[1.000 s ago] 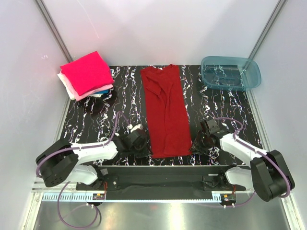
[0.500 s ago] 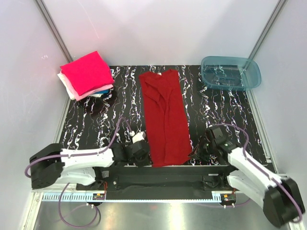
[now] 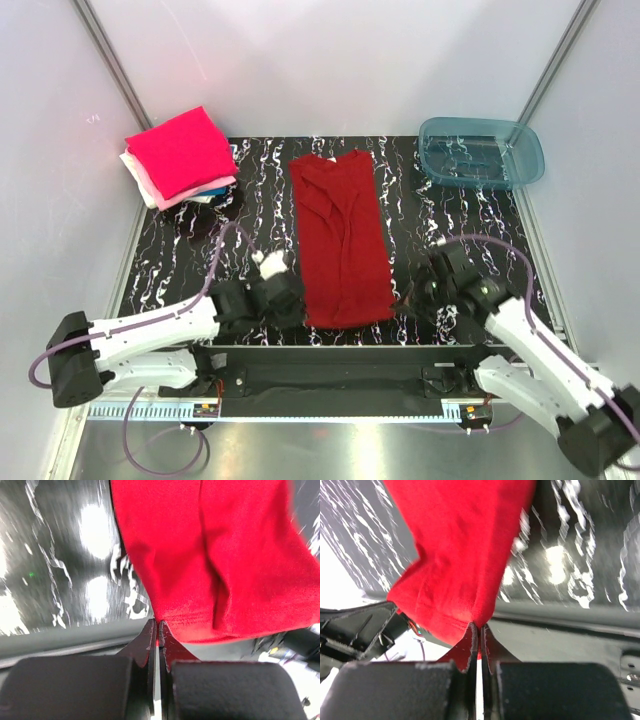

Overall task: Fold and stack the t-shirts
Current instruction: Fold the tshirt

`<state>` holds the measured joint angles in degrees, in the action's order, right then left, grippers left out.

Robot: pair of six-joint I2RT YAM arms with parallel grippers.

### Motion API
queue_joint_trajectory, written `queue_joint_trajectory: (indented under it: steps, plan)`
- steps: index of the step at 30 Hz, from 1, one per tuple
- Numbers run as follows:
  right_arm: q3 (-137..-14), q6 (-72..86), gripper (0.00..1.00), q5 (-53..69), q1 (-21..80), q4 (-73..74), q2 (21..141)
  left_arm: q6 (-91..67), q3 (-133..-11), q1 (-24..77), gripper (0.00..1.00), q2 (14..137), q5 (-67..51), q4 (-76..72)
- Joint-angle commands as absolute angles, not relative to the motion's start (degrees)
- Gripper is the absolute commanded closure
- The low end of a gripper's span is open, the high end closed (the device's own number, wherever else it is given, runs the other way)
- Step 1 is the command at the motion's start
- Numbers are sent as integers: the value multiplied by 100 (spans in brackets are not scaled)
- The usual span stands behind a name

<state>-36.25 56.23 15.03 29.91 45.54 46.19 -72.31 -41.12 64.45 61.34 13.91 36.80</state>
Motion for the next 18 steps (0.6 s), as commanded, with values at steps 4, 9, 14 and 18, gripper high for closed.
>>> queue_joint_trajectory:
  steps: [4, 9, 14, 18]
  plan:
    - [-5281, 4764, 100, 695, 2875, 4377, 6167, -5881, -5017, 5153, 100, 6345, 1302, 3947]
    - [-6309, 4273, 100, 633, 2470, 4280, 7301, -4890, -5852, 4343, 100, 7197, 976, 3937]
    - [-7143, 3912, 100, 571, 2172, 4166, 8242, -4263, -6880, 3640, 100, 8425, 704, 4060]
    - [-7689, 3718, 100, 703, 1960, 4113, 9147, -3929, -7417, 3235, 100, 9130, 379, 4008]
